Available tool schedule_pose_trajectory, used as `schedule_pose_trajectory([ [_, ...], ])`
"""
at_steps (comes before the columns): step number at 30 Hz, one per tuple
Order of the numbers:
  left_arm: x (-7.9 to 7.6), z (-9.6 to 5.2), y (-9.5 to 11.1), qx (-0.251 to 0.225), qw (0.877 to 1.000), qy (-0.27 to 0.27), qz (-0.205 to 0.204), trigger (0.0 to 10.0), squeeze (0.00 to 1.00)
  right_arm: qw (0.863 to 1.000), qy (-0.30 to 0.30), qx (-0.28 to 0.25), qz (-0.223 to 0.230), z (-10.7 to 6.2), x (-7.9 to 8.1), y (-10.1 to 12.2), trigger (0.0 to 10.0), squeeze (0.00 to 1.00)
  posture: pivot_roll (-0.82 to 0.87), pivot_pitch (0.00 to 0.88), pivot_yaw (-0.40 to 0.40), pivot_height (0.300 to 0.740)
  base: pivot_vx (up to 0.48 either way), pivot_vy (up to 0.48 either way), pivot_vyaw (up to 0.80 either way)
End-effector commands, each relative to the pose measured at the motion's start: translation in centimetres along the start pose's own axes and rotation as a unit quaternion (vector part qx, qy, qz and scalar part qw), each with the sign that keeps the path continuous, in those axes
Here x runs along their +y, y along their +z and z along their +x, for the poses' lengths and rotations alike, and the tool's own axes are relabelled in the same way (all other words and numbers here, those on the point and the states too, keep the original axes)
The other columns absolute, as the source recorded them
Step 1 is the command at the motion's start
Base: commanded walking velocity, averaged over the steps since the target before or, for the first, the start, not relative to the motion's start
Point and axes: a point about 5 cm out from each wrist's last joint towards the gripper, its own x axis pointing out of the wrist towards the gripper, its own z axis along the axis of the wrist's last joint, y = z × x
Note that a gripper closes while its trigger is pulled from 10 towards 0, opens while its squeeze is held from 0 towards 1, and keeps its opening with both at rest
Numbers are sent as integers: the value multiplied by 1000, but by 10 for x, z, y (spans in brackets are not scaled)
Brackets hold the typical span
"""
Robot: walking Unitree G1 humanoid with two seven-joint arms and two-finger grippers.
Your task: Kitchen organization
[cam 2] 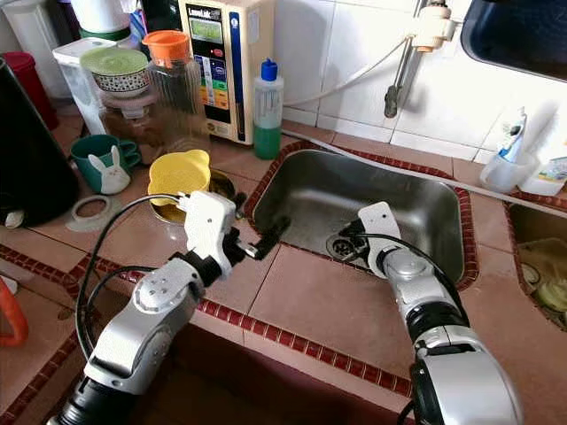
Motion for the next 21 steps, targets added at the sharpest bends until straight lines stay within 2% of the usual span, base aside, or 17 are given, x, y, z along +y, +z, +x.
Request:
schedule_pose_trajectory([
  [1,7,5,7,-12,1000,23,13,10000,0,999,-15,-44,18,1,-5,21,10000,1000,127,0,-1,740,0,0,0],
  [6,21,11,12,-26,998,54,24,10000,0,991,-25,-114,73,-3,-8,39,10000,1000,119,0,-1,740,0,0,0],
  [10,35,18,17,-29,996,81,33,10000,0,975,-20,-169,144,-14,-2,45,10000,1000,102,0,-4,740,0,0,0],
  [11,35,18,17,-29,996,81,33,10000,0,975,-20,-169,144,-14,-2,45,10000,1000,102,0,-4,740,0,0,0],
  [12,39,20,17,-27,995,88,38,10000,0,967,-11,-190,169,-21,2,47,10000,1000,95,0,-4,740,0,0,0],
  [14,40,21,17,-27,995,92,39,10000,0,964,-4,-198,180,-26,6,47,10000,1000,93,0,-4,740,0,0,0],
  [16,43,20,15,-26,994,99,47,10000,0,952,7,-220,215,-39,13,51,10000,1000,85,0,-5,740,0,0,0],
  [21,53,10,10,-33,987,137,82,10000,0,929,38,-253,266,-68,33,63,10000,1000,69,0,-5,740,0,0,0],
])
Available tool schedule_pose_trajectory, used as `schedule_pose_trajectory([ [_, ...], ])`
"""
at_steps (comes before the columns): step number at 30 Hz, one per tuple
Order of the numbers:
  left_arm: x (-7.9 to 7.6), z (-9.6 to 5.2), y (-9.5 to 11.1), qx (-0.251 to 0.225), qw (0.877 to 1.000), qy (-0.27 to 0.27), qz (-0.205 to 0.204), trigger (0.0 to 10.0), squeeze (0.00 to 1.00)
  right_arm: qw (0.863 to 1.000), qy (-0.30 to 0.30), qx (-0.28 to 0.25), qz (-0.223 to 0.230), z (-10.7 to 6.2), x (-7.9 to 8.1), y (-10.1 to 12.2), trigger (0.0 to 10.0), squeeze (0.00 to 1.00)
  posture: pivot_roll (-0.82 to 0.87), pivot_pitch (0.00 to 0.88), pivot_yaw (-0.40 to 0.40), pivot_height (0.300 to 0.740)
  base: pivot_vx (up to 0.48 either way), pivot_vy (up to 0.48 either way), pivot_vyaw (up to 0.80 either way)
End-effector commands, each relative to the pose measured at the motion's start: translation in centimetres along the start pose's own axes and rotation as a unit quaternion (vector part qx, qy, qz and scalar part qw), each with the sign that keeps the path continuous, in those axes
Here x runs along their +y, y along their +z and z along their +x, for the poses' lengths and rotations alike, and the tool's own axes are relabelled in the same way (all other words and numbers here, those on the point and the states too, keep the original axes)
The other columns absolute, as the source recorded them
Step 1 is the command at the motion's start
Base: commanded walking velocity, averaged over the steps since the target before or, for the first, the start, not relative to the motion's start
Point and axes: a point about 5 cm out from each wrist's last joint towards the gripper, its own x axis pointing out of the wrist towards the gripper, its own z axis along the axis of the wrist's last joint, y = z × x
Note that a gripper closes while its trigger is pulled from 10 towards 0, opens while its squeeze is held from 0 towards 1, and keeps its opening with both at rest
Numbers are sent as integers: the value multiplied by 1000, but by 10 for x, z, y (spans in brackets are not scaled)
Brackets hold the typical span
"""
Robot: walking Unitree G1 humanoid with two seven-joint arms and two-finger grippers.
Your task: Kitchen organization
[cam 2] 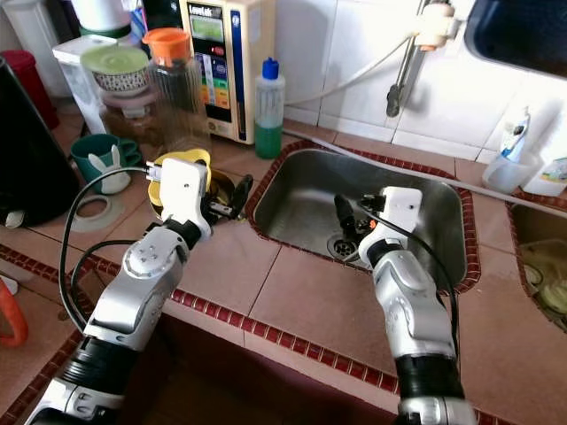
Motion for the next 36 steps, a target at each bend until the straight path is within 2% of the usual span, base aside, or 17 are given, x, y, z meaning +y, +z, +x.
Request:
schedule_pose_trajectory([
  [1,4,-2,0,-6,1000,14,12,10000,0,1000,8,-9,13,-2,6,8,10000,1000,69,0,-5,740,0,0,0],
  [2,8,-3,-1,-9,1000,25,16,10000,0,999,22,-5,30,-9,15,11,10000,1000,67,0,-4,740,0,0,0],
  [4,10,-5,-3,-8,999,32,19,10000,0,999,30,-4,37,-14,21,13,10000,1000,66,0,-3,740,0,0,0],
  [10,13,-10,-5,-12,999,39,35,10000,0,998,37,3,49,-22,27,12,10000,1000,63,0,-4,740,0,0,0],
  [11,14,-17,-10,-11,998,38,51,10000,0,997,42,16,60,-31,30,12,10000,1000,61,0,-5,740,0,0,0],
  [14,12,-25,-18,1,997,33,63,10000,0,996,44,28,71,-37,33,13,10000,1000,56,0,-7,740,0,0,0],
  [15,11,-27,-20,5,997,32,63,10000,0,996,48,32,71,-39,35,14,10000,733,55,0,-9,740,0,0,0],
  [16,10,-28,-22,9,997,33,63,10000,0,995,54,36,71,-41,37,16,10000,63,55,0,-9,740,0,0,0],
  [17,7,-31,-25,19,998,31,57,10000,0,994,71,43,72,-42,42,17,10000,0,56,0,-10,740,0,0,0],
  [20,4,-34,-28,24,998,26,61,10000,0,993,81,49,69,-43,45,19,10000,0,59,0,-13,740,0,0,0],
  [27,7,-41,-53,55,994,17,93,10000,0,992,94,56,69,-42,53,21,10000,0,48,0,-16,740,0,0,0],
  [31,5,-41,-62,72,993,7,93,10000,0,992,93,64,64,-44,53,24,10000,0,38,0,-17,740,0,0,0],
  [36,4,-37,-65,68,994,-1,89,10000,0,992,92,64,64,-44,53,25,10000,0,33,0,-17,740,0,0,0],
])
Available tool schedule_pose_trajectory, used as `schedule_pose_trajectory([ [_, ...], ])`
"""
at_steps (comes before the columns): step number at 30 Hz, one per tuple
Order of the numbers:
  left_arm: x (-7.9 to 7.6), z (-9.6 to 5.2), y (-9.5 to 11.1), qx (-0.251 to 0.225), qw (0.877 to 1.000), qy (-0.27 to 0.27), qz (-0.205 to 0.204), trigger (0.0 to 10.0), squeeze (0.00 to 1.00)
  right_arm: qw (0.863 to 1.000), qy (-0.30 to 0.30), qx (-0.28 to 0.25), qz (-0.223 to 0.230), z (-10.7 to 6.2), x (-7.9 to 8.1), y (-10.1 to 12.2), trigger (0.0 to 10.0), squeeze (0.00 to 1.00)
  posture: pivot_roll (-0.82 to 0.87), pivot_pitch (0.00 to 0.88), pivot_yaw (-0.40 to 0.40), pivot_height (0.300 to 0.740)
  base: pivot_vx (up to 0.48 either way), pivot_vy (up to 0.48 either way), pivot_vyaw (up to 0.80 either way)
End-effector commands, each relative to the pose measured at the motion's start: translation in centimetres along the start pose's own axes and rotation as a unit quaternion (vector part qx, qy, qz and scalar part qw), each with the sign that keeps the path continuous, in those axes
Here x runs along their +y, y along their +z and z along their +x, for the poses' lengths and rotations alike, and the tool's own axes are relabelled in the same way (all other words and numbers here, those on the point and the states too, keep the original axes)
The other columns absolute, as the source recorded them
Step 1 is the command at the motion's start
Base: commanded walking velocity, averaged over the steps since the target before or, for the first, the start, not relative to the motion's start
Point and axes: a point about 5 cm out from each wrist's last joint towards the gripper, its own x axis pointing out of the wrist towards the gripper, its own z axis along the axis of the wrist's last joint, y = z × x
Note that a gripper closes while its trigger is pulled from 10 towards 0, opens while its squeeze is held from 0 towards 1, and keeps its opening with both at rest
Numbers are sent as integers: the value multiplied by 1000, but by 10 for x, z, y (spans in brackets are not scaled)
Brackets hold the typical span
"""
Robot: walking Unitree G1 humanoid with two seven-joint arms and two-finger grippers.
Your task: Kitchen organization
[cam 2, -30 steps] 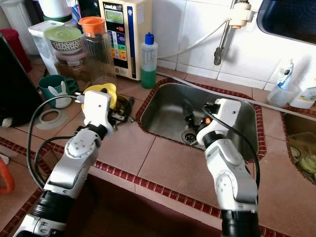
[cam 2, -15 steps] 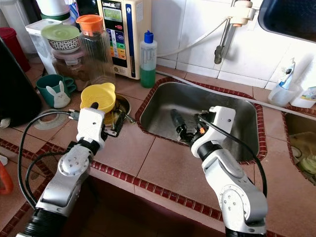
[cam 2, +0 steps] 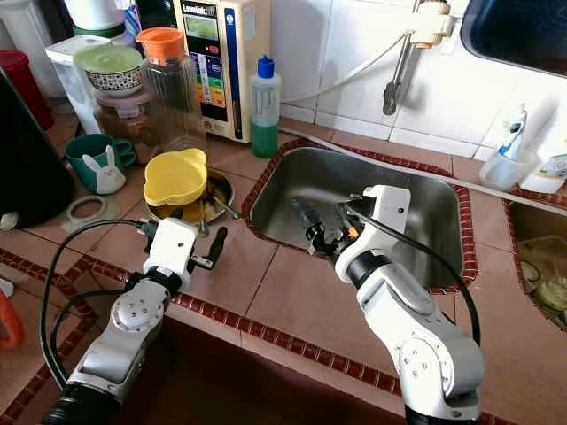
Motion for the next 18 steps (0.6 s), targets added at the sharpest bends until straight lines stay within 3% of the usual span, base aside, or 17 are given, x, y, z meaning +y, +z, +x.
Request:
schedule_pose_trajectory([
  [1,-1,6,4,-11,1000,-6,2,10000,0,1000,1,-6,-4,-1,2,6,10000,0,33,0,-17,740,0,0,0],
  [2,1,11,7,-16,1000,-2,-3,10000,0,1000,0,-6,-5,-1,3,6,10000,0,31,0,-16,740,0,0,0],
  [3,2,12,8,-18,1000,-1,-4,8039,0,1000,0,-6,-6,-1,3,6,10000,0,31,0,-16,740,0,0,0],
  [5,2,16,10,-25,1000,-2,-10,1137,0,1000,0,-5,-4,-1,4,6,10000,0,30,0,-16,740,0,0,0],
  [6,2,16,10,-25,1000,-2,-10,1137,0,1000,0,-5,-4,-1,4,6,10000,0,30,0,-16,740,0,0,0],
  [8,2,19,12,-30,999,-7,-12,0,0,1000,1,-3,-4,-1,5,6,10000,0,27,0,-15,740,0,0,0],
  [18,-1,18,8,-32,999,-12,-17,0,0,1000,-2,-3,-4,-1,3,7,10000,0,27,0,-16,740,0,0,0],
])
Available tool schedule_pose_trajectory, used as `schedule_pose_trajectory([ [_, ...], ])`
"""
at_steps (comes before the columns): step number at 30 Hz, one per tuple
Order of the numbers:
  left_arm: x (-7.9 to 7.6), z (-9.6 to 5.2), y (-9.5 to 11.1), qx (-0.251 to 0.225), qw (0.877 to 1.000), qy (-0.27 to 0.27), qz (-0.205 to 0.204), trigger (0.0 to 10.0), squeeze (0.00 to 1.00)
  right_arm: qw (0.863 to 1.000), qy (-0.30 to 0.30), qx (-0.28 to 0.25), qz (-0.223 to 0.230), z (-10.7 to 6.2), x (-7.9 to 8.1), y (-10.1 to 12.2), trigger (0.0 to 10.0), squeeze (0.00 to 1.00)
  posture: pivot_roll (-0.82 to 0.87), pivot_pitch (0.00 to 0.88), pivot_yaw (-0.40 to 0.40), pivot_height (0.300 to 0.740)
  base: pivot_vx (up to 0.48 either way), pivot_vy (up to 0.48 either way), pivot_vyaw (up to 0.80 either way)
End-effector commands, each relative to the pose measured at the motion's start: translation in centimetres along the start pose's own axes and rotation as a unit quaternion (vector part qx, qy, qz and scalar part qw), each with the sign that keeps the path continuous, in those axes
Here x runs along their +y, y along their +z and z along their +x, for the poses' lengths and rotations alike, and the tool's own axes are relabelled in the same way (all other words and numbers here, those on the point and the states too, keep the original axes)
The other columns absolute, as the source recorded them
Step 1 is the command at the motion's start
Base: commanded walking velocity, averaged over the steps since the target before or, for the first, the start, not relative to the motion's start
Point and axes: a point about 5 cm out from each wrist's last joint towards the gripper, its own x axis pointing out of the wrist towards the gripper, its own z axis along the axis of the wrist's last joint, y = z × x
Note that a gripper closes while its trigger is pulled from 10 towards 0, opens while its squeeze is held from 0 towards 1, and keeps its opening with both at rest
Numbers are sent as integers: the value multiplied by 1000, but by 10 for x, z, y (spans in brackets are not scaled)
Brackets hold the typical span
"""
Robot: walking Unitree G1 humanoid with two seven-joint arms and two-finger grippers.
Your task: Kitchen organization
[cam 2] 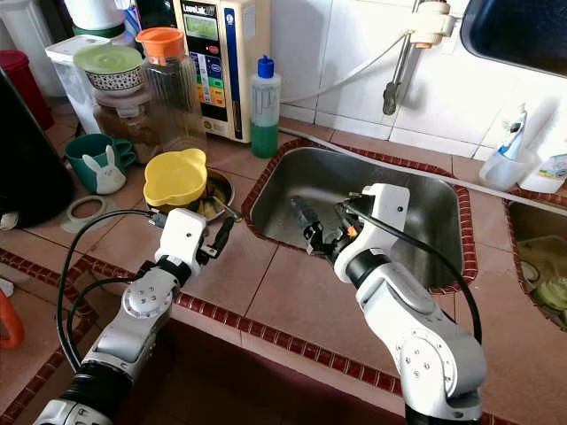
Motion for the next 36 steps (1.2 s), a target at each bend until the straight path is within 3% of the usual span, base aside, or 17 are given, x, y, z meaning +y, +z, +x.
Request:
schedule_pose_trajectory([
  [1,-1,0,1,-6,1000,-2,-2,0,0,1000,4,-9,-6,-1,3,7,10000,0,27,0,-16,740,0,0,0],
  [20,-2,-1,-3,-4,1000,-7,-9,0,0,1000,7,-4,-5,-1,5,5,10000,0,24,0,-16,740,0,0,0],
  [36,-3,3,8,-26,1000,-5,-8,0,0,1000,5,-4,-3,1,5,5,10000,0,26,0,-14,740,0,0,0],
])
